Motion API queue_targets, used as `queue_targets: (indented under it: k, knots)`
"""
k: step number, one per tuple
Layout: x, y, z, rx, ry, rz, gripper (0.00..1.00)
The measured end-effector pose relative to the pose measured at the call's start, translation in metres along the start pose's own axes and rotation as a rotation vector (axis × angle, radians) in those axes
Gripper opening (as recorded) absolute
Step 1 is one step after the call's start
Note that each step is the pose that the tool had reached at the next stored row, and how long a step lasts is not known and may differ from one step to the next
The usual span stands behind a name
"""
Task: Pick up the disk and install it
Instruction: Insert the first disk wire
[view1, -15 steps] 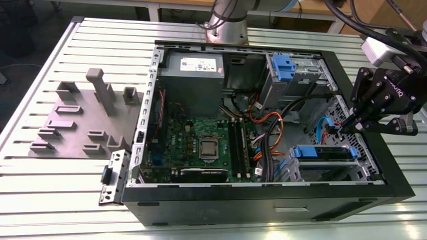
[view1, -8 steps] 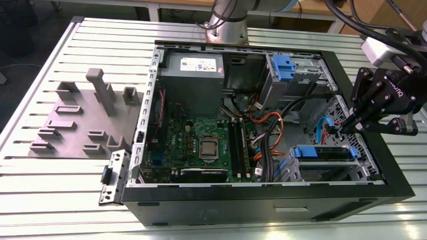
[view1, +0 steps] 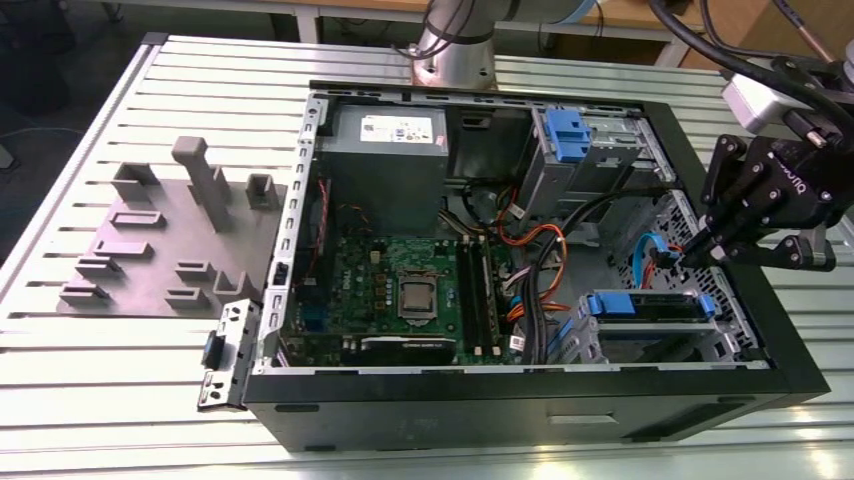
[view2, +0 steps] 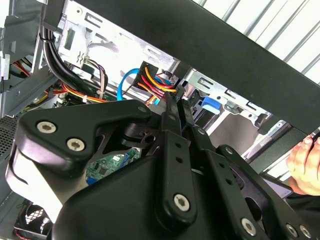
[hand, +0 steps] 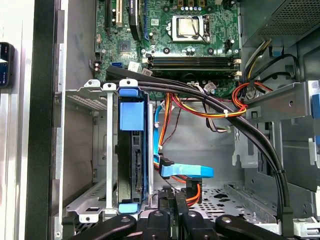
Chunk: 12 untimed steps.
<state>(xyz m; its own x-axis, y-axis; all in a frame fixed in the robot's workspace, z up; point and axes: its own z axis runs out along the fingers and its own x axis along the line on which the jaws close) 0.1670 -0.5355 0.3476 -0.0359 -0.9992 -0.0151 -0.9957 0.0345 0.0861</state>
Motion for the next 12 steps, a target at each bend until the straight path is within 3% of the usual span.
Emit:
queue_targets:
  k: [3, 5, 8, 12]
  knots:
    - [0.0000, 0.0003, 0.0000, 0.0034, -0.0001, 0.000, 0.16]
    - [0.0000, 0.0010, 0.0000, 0.0163, -0.0005, 0.000, 0.16]
    - [0.0002, 0.0048, 0.0004, 0.0411, -0.0013, -0.001, 0.16]
    - [0.0013, 0.0104, 0.0008, 0.0457, -0.0014, -0.002, 0.16]
